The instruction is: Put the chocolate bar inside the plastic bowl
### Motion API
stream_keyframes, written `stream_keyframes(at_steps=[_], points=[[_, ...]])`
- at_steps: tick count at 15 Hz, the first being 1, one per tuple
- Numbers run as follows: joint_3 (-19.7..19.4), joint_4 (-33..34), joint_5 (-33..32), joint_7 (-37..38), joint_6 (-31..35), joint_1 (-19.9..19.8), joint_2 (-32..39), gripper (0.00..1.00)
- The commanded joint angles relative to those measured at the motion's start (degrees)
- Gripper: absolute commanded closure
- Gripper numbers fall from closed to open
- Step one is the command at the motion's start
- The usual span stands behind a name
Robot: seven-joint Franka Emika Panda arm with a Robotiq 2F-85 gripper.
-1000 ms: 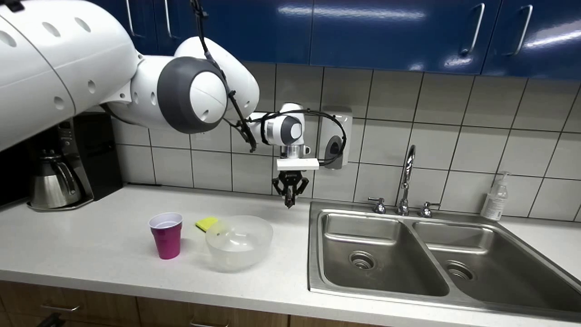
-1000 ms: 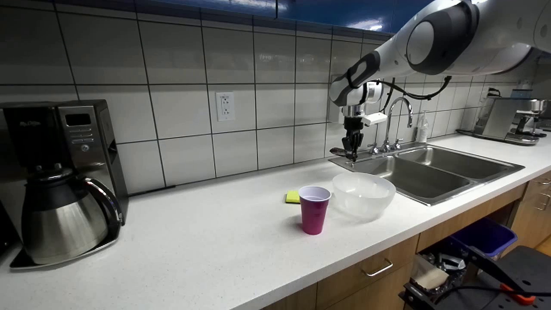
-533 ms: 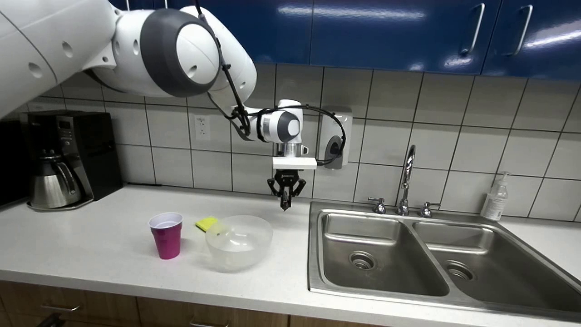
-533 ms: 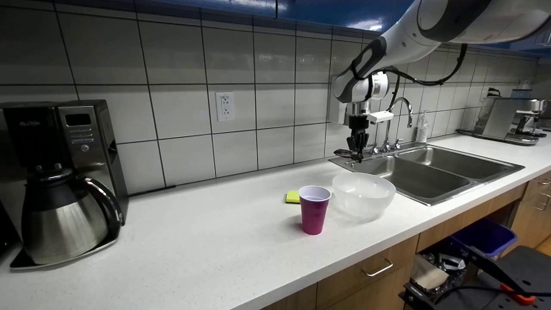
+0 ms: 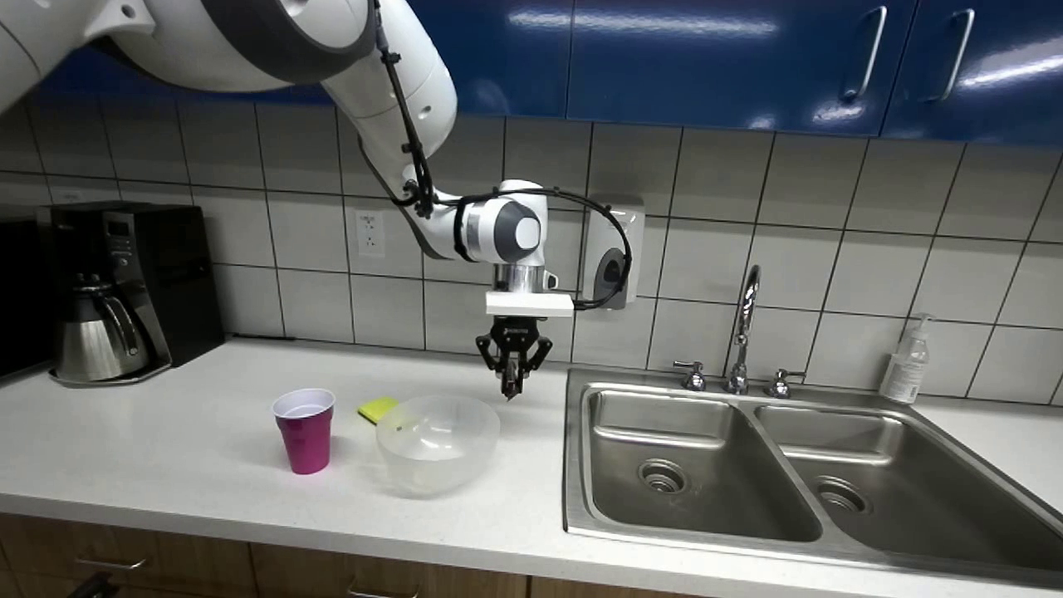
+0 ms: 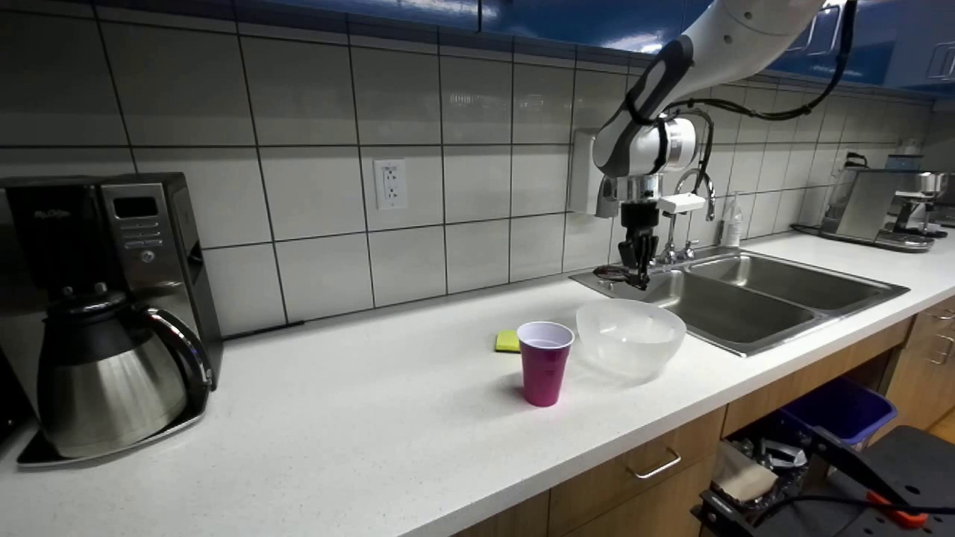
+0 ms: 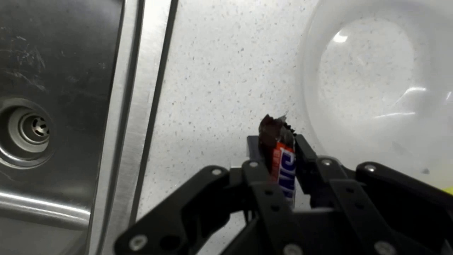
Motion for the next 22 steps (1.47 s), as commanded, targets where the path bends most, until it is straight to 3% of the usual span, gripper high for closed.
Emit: stream_keyframes(at_steps=[1,12,22], points=[[-0.4,-10.8,-0.5,-1.9,4.2,0.1,-7.6,0.94],[-1.0,-24.8,-2.1,-5.4,8.0,1.4,-15.8,0.94],[-1.3,-29.8,-3.9,-10.0,11.0,2.4,-16.6,0.94]])
